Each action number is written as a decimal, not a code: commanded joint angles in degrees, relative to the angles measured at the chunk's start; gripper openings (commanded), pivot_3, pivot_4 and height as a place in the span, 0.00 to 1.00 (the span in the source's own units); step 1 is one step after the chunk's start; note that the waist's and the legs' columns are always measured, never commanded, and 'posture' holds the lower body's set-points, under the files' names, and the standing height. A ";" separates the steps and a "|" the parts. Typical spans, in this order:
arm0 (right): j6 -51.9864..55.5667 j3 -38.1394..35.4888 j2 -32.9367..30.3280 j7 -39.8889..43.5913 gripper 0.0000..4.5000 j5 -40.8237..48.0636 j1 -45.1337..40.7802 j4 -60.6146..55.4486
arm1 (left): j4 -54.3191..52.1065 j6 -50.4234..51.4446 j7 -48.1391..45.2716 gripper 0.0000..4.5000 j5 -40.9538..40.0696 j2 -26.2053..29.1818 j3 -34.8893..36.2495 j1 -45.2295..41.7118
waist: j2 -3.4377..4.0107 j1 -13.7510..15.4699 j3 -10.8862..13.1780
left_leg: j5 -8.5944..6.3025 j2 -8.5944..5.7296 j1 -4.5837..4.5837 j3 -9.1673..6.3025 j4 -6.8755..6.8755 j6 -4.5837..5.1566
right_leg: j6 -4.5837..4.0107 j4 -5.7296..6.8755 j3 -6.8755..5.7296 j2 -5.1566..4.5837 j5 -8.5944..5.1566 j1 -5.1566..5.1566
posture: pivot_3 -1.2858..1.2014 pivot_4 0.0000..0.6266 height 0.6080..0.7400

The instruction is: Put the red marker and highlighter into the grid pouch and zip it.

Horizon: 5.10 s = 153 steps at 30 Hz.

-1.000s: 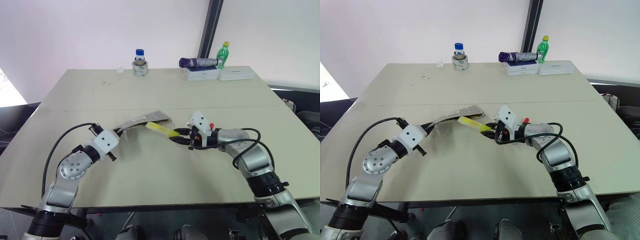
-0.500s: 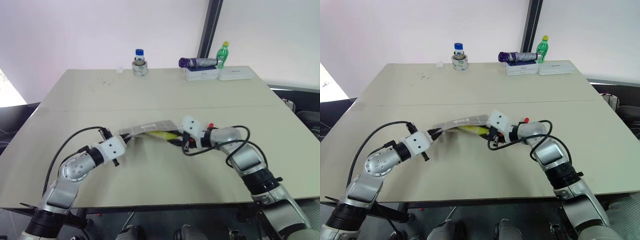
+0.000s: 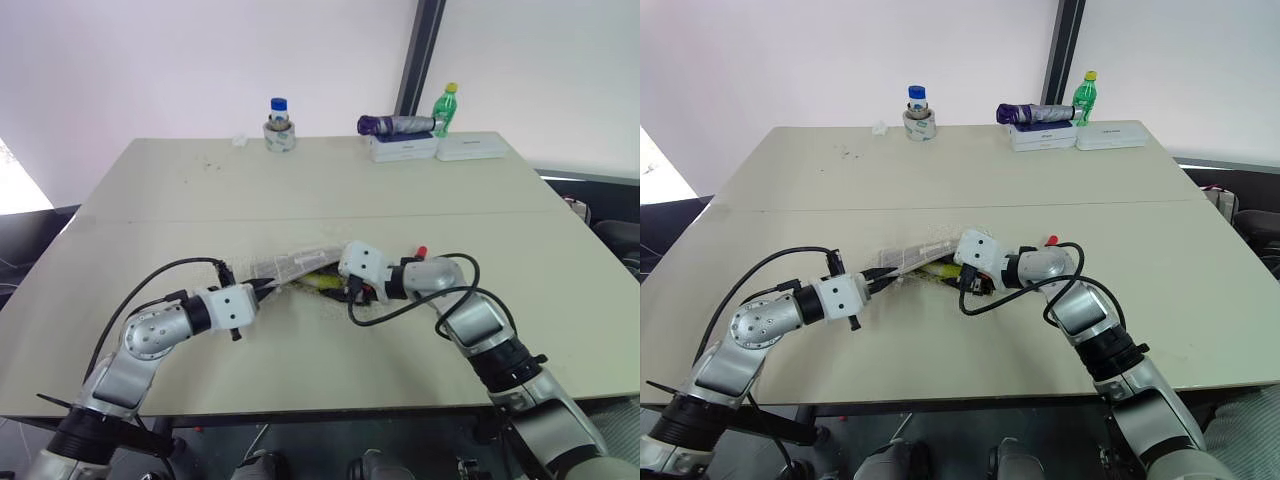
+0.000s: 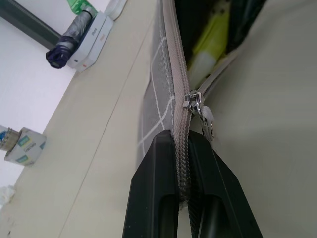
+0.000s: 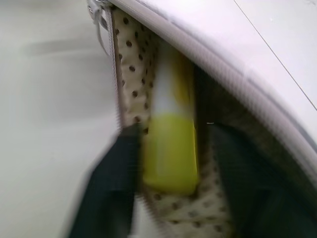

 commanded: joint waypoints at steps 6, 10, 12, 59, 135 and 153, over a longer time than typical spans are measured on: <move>4.01 -5.68 -4.15 4.03 0.98 5.97 1.07 -9.18 | -0.55 4.06 3.22 0.00 -2.82 -2.13 3.89 -1.42 | 0.00 0.28 0.00 | 0.00 -0.01 -0.01 -0.01 0.03 0.01 | 0.00 0.00 0.00 0.01 0.00 0.01 | 0.52 0.24 0.98; 13.05 -11.38 -8.55 10.51 0.98 17.95 4.03 -17.39 | 0.51 5.40 5.39 0.00 -0.86 -2.25 4.31 -1.82 | 0.00 0.93 0.00 | -0.01 -0.01 0.00 -0.02 0.03 0.02 | 0.00 0.00 0.00 0.01 0.00 0.02 | 0.52 0.24 0.98; 15.62 -12.99 -10.44 11.45 0.98 21.10 5.03 -19.67 | 0.83 5.51 6.12 0.00 -0.36 -2.31 4.31 -2.01 | 0.00 1.16 0.00 | -0.03 -0.01 0.00 -0.03 0.04 0.05 | 0.00 -0.01 0.00 0.00 0.00 0.02 | 0.52 0.24 0.98; 25.38 -20.52 7.32 -44.39 0.98 5.34 36.87 -44.09 | 6.97 0.30 11.23 0.00 3.28 -1.92 5.29 -2.21 | -0.14 1.23 -0.04 | -0.20 -0.04 0.02 -0.23 0.10 0.31 | -0.01 -0.08 -0.05 0.03 0.04 0.20 | 0.52 0.24 0.98; -4.79 3.50 -7.68 -10.81 0.08 -15.32 3.69 -14.39 | 0.52 2.48 9.14 0.00 8.29 -4.91 -1.33 -4.55 | -0.13 1.24 -0.01 | -0.09 -0.04 -0.01 0.03 0.15 0.14 | 0.03 -0.03 0.00 0.06 0.04 0.06 | 0.52 0.24 0.98; -9.43 -4.11 -9.23 -2.74 0.99 -5.48 6.66 -16.08 | -0.80 6.85 9.30 0.00 2.57 -7.22 1.57 -3.12 | -0.13 1.34 -0.01 | -0.08 -0.03 -0.01 0.05 0.19 0.13 | 0.04 -0.01 0.01 0.07 0.04 0.08 | 0.52 0.24 0.98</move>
